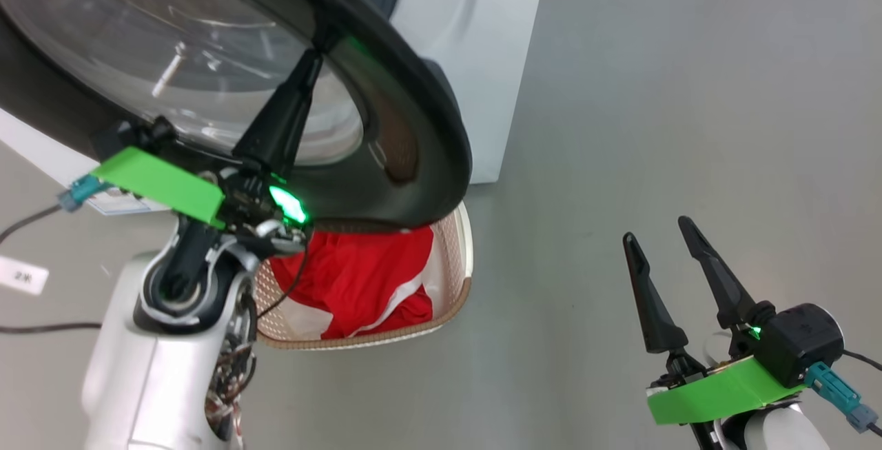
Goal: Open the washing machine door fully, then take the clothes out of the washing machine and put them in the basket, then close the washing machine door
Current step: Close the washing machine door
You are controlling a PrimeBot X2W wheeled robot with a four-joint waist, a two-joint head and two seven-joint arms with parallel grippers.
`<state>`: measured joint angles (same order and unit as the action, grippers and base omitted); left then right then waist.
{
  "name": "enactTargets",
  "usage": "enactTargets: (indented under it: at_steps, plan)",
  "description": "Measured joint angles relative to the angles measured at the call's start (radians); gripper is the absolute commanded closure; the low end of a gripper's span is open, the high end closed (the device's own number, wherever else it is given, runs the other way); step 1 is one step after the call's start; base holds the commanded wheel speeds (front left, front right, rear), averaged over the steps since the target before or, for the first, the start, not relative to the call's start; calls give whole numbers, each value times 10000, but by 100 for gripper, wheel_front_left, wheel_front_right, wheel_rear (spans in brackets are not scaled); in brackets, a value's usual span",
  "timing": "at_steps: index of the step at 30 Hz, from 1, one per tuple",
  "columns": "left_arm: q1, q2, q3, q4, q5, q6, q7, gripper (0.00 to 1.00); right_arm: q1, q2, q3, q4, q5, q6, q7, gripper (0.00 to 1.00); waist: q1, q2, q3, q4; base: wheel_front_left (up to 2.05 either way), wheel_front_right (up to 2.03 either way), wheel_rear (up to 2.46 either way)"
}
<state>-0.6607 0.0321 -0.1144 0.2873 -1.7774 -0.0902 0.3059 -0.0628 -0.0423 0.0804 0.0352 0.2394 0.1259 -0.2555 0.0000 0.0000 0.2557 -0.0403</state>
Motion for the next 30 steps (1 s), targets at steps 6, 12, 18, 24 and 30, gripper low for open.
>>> enactTargets:
  at_steps: [6, 12, 18, 24, 30]
  plan:
    - [-603, -4, -236, 518, -119, -174, -15, 100, -94, -2, 15, -15, -2, 0, 0, 0, 0, 0, 331, -68, 0, 0, 0]
    - [-1258, -10, -384, 963, -115, -263, -182, 100, -426, -4, 142, -33, -2, 0, 0, 0, 0, 0, 646, -140, 0, 0, 0]
    - [-1771, -12, -403, 1193, -113, -324, -276, 100, -559, -8, 194, -35, -6, 0, 0, 0, 0, 0, 944, -215, 0, 0, 0]
    - [-2024, -17, -405, 1177, -113, -324, -307, 100, -692, -10, 228, -27, -6, 0, 0, 0, 0, 0, 1120, -323, 0, 0, 0]
    - [-2037, -25, -422, 1151, -102, -324, -305, 100, -692, -12, 228, 29, -6, 0, 0, 0, 0, 0, 1003, -329, 0, 0, 0]
